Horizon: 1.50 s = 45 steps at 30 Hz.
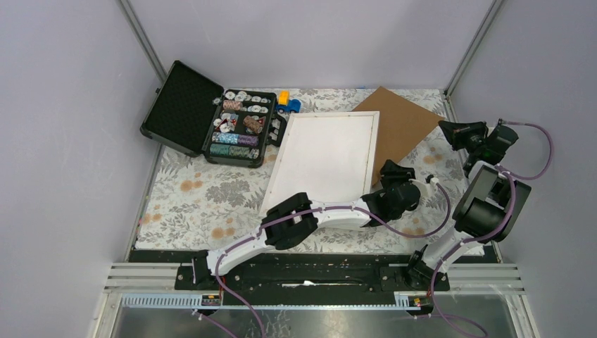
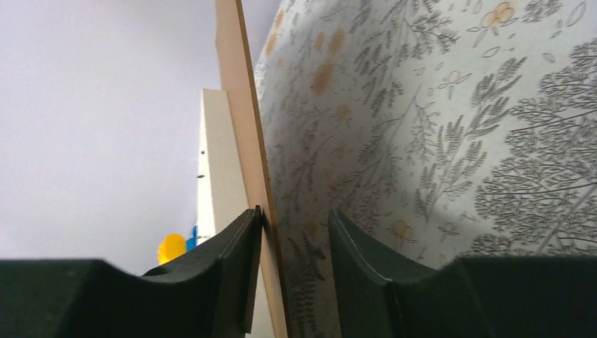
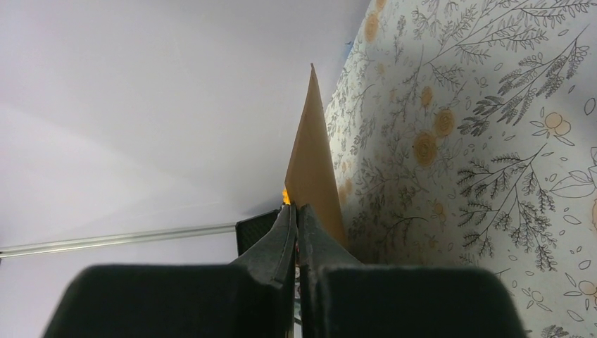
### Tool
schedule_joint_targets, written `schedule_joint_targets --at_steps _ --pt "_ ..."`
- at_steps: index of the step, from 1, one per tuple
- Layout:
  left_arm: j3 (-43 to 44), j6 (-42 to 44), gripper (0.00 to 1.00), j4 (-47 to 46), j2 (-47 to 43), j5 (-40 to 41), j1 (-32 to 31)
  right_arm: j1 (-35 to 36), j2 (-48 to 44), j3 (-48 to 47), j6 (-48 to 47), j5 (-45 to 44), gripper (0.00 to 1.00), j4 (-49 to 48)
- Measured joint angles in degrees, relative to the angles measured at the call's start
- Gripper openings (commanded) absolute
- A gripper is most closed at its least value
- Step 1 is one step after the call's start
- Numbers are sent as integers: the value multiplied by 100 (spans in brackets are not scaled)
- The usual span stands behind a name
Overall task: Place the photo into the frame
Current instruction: Pick up the photo frame item at the center of the board.
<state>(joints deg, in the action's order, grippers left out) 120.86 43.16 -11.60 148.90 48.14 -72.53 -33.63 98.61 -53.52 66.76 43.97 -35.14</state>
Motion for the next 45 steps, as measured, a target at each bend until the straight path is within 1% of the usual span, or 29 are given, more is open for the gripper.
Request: schedule_joint_targets --at_steps 2,4,5,6,7,9,11,12,14,15,20,23,26,31,36,41,45 --pt "0 160 28 -146 11 105 -17 0 -70 0 -7 11 0 42" --pt "-2 337 4 -332 11 225 -26 -2 -157 0 -31 9 0 146" --pt "-2 393 0 -415 11 275 -28 -2 -195 0 -50 7 0 190" --pt "-2 487 0 -535 11 354 -33 -2 -236 -4 -83 -24 2 247" --pt "-2 568 0 -632 11 439 -50 -4 -269 -15 -118 -39 11 313" --pt "0 688 0 -765 9 551 -90 -11 -372 -74 -260 -81 41 579" --pt "0 765 0 -831 9 573 -142 -20 -529 -214 -442 -94 70 1045" --pt "0 765 0 -820 9 570 -164 -17 -627 -367 -658 -125 81 1436" --pt "35 745 0 -789 9 557 -243 -17 -815 -754 -1102 -256 97 2273" --pt "68 730 0 -778 9 551 -280 -17 -927 -964 -1346 -341 99 2715" --pt "422 533 0 -835 9 575 -546 -26 -1539 -2149 -2542 -1075 100 4765" --pt "769 310 0 -826 -68 516 -704 -57 -1825 -2822 -3003 -1528 100 5663" --pt "986 0 0 -813 -267 363 -824 -66 -2159 -3469 -3316 -1880 100 6258" --pt "1093 -599 0 -800 -721 109 -968 -66 -2669 -4365 -3523 -2098 100 6699" --pt "1069 -1193 0 -734 -1154 -125 -1056 -61 -2927 -4793 -3534 -2072 100 6813" --pt "848 -1694 0 -540 -1613 -284 -1064 -61 -2905 -5110 -3469 -1827 100 6977" --pt "426 -2334 0 -138 -2131 -468 -925 -61 -2855 -5281 -3355 -1453 100 7005"
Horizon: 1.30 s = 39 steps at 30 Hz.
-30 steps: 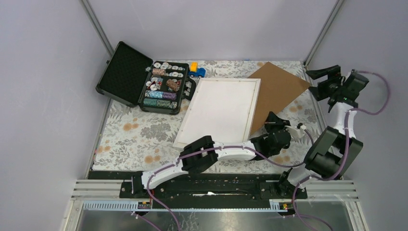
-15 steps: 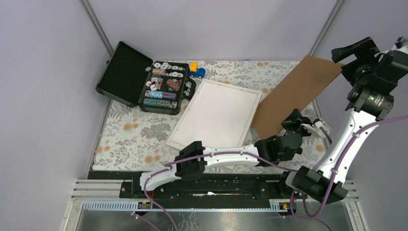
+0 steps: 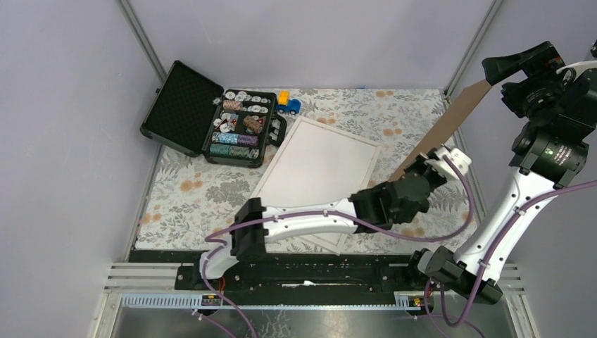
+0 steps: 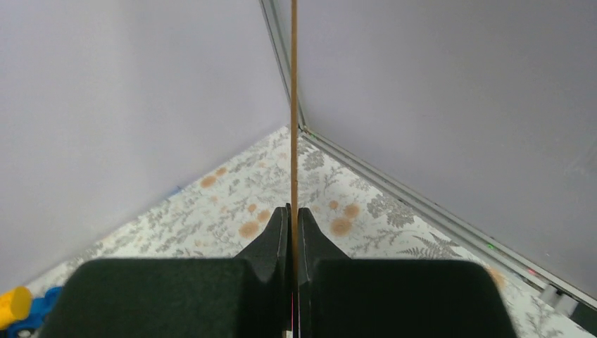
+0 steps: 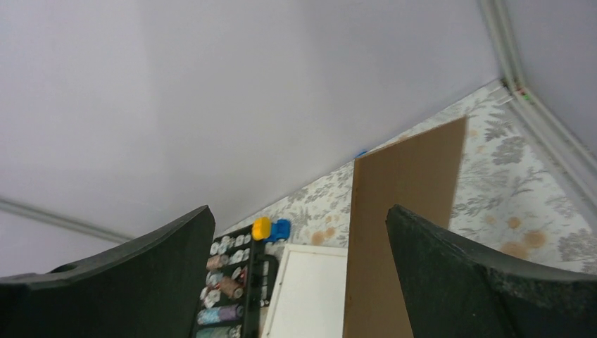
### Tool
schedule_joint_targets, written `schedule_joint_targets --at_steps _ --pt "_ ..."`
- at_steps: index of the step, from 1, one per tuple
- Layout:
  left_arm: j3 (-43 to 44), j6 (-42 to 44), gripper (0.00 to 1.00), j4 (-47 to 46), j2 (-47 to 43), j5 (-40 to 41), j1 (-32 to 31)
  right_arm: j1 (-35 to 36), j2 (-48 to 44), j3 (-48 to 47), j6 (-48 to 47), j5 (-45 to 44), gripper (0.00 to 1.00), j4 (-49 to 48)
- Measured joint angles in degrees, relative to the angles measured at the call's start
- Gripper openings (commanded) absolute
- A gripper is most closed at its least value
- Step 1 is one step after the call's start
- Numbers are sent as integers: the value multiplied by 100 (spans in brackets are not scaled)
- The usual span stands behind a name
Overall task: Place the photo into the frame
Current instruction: Pick up the photo frame item at the center of the board, then turn over the photo frame item on the photo frame.
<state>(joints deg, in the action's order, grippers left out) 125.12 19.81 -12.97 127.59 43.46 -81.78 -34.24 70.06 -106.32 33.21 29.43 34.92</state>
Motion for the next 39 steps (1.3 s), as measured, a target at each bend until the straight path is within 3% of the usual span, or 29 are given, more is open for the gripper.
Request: schedule_joint_targets --at_steps 6,11,17,22,27,31,39 --pt "-1082 -1733 0 916 -1217 -914 688 0 212 -35 702 1150 100 -544" --pt "-2446 -3285 0 1244 -2385 -1976 1910 2 245 651 1539 2028 100 -1609" --pt "-3915 -4885 0 1309 -3436 -3351 3589 212 328 1663 1692 2312 100 -2072" --pt "-5386 -6011 0 911 -4118 -5038 5206 1526 664 2741 1325 2177 100 -2251" --pt "-6620 -7156 0 55 -4059 -6693 6645 2721 1381 4148 822 2170 100 -2420" --pt "-7307 -7831 0 -610 -4019 -7497 7128 2953 1899 5049 732 2280 100 -2765" --pt "-7840 -9143 0 -2457 -4019 -8749 7316 3351 2376 5849 1366 2540 100 -4485"
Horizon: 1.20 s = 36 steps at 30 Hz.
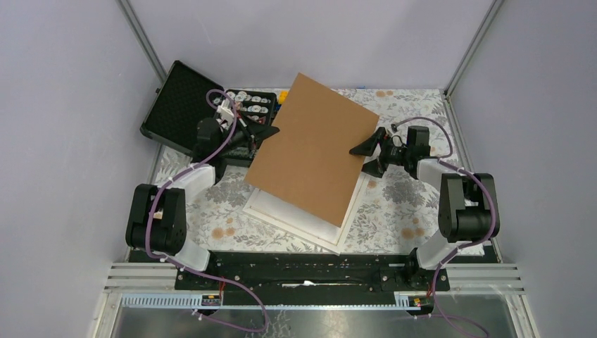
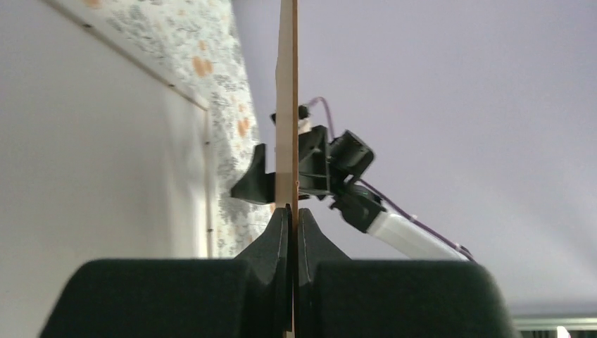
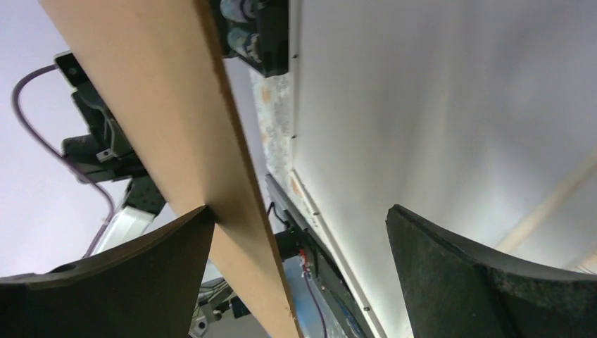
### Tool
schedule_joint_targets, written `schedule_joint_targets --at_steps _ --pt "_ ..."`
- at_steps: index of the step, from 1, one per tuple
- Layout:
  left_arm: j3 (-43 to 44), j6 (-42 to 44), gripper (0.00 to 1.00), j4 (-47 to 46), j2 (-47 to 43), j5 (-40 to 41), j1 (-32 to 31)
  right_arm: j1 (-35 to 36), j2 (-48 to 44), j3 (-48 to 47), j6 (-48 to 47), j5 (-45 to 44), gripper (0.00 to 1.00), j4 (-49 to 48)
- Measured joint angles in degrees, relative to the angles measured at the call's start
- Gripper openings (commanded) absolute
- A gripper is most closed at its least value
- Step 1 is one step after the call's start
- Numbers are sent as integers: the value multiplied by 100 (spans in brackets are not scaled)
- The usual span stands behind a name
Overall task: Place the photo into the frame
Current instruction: Turn over the photo frame item on the photo frame.
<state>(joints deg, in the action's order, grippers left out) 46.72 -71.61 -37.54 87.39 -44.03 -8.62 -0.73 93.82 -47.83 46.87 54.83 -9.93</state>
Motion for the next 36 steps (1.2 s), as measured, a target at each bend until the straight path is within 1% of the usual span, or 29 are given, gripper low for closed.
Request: schedule_joint_targets --at_steps 2,4,5,9,10,13,16,18,20,22,25,28,29,30,31,32,34,36 --pt "-55 -295 0 -424 -2 -179 50 39 0 170 280 66 99 -505" --pt "-118 -470 0 -717 -2 -264 90 42 -2 487 739 107 93 -1333" --pt "-151 -522 0 -798 -2 -286 101 42 -2 640 986 142 89 -1709" --pt "-369 -767 0 -1071 -2 -328 120 39 0 1399 2376 166 79 -3738" --pt "-442 -835 0 -1132 -2 -317 120 59 0 1589 2758 140 76 -4306" --pt "-619 -1003 0 -1307 -2 -254 118 192 7 1967 3641 -24 68 -5604" --pt "-802 -1128 0 -1453 -2 -160 116 433 9 2142 4218 -197 64 -6467" --pt "-868 -1163 0 -1488 -2 -68 118 551 -57 2249 4430 -332 64 -6756" --pt "-916 -1182 0 -1491 -35 42 118 643 -269 2385 4485 -442 64 -6756" --pt "-986 -1209 0 -1499 -120 149 118 708 -551 2476 4411 -542 60 -6618" --pt "-1091 -1274 0 -1561 -291 293 116 855 -1049 2573 4225 -723 50 -6319" --pt "-1139 -1281 1 -1602 -426 345 103 909 -1436 2660 4050 -892 32 -6011" --pt "-1152 -1222 5 -1532 -501 367 96 909 -1554 2660 3980 -946 26 -5840" --pt "-1158 -1126 12 -1410 -584 389 94 911 -1622 2658 3926 -992 17 -5733" --pt "-1152 -962 21 -1143 -721 439 76 911 -1705 2647 3880 -1027 5 -5543" --pt "-1139 -748 32 -872 -857 490 55 914 -1749 2632 3801 -1036 0 -5421" --pt "-940 42 54 249 -1226 726 -33 920 -1849 2564 3742 -1034 0 -5123" --pt "-549 988 73 1631 -1510 1099 -140 927 -2006 2437 3591 -1029 0 -4756"
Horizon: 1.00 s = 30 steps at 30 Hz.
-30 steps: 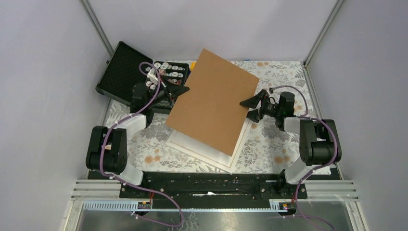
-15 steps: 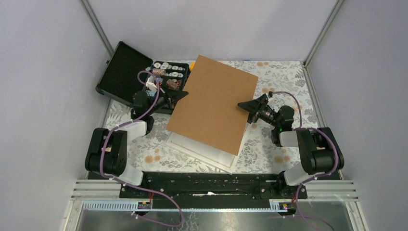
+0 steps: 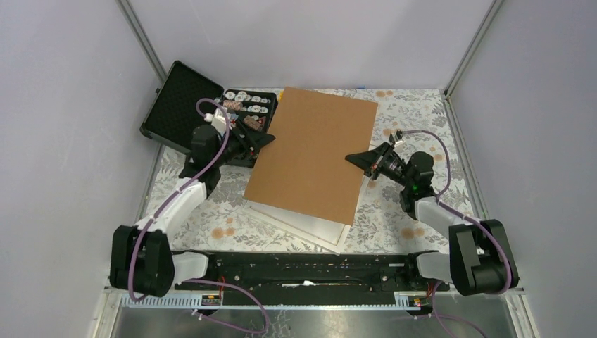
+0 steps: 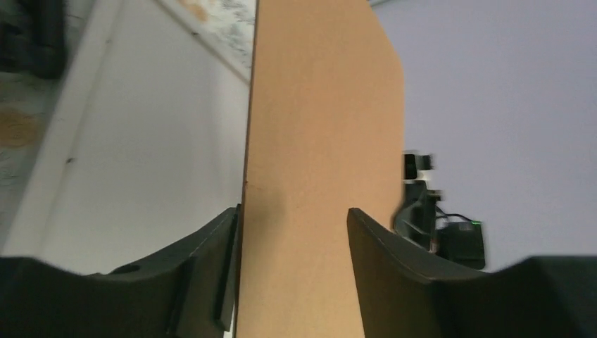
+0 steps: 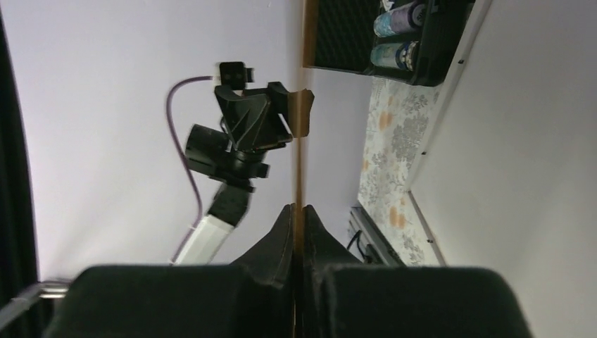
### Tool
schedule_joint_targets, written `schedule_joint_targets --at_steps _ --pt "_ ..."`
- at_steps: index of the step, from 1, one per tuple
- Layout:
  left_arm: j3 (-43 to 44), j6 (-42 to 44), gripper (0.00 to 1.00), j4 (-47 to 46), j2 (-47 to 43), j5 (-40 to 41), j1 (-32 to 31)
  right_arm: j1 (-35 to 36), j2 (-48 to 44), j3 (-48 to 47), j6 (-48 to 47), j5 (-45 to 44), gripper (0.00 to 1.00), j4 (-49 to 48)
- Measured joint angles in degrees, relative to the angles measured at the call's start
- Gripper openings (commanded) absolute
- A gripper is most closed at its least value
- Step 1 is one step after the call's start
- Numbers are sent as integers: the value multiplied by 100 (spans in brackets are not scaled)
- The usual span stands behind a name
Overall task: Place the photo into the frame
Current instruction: Turn over the photo frame item on the photo frame.
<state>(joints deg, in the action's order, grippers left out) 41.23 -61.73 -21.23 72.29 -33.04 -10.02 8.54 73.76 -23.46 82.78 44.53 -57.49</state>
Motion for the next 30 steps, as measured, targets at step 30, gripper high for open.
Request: schedule_joint_targets --at_steps 30 --pt "-1556 2111 87 1978 -33 1635 59 -1497 -654 -957 -3429 1187 0 5230"
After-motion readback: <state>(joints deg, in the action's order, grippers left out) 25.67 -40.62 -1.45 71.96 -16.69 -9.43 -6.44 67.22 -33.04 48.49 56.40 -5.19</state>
